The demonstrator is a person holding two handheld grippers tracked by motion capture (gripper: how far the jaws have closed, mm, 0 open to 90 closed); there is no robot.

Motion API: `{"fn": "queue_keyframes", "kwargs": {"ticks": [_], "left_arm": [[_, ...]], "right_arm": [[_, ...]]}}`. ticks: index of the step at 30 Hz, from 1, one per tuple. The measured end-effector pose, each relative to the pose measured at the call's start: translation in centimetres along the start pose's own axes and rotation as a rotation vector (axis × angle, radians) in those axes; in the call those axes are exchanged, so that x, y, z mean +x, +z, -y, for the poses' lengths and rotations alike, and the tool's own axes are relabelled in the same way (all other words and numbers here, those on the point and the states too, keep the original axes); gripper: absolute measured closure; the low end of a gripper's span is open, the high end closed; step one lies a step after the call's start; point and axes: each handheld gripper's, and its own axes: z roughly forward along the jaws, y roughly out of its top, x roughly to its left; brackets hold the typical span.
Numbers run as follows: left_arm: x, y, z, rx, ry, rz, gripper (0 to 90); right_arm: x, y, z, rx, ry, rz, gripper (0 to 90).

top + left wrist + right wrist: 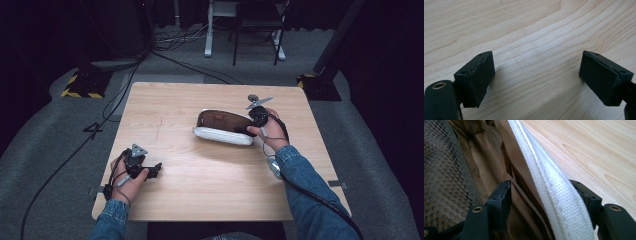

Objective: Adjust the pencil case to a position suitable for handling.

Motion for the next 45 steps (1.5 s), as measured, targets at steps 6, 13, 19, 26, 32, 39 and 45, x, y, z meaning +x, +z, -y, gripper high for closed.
{"fn": "queue_keyframes", "kwargs": {"ticks": [6,13,19,26,32,39,45], "left_arm": [[0.0,0.0,0.0,0.001,0.002,0.001,13.4],[0.0,0.0,0.0,0.0,0.007,0.0,13.4],[0.0,0.0,0.0,-0.001,0.008,0.0,13.4],[0.0,0.0,0.0,0.0,0.007,0.001,13.4],[0.0,0.0,0.0,0.0,0.007,0.002,13.4],[0.0,0.0,0.0,-0.001,0.009,0.001,13.4],[0.0,0.0,0.0,0.0,0.007,0.002,13.4]], "right_arm": [[-0.2,0.3,0.1,0.006,0.006,-0.008,40.5],[-0.3,0.2,0.2,0.014,-0.005,-0.002,50.1],[-0.2,0.0,0.1,0.035,-0.035,0.004,60.8],[-0.1,-0.4,-0.1,0.07,-0.056,-0.014,74.8],[0.1,-0.5,0.0,0.095,-0.073,-0.036,85.2],[0.6,-0.6,0.0,0.078,-0.084,-0.024,87.1],[1.1,-1.1,-0.2,0.066,-0.097,-0.044,87.7]]}}
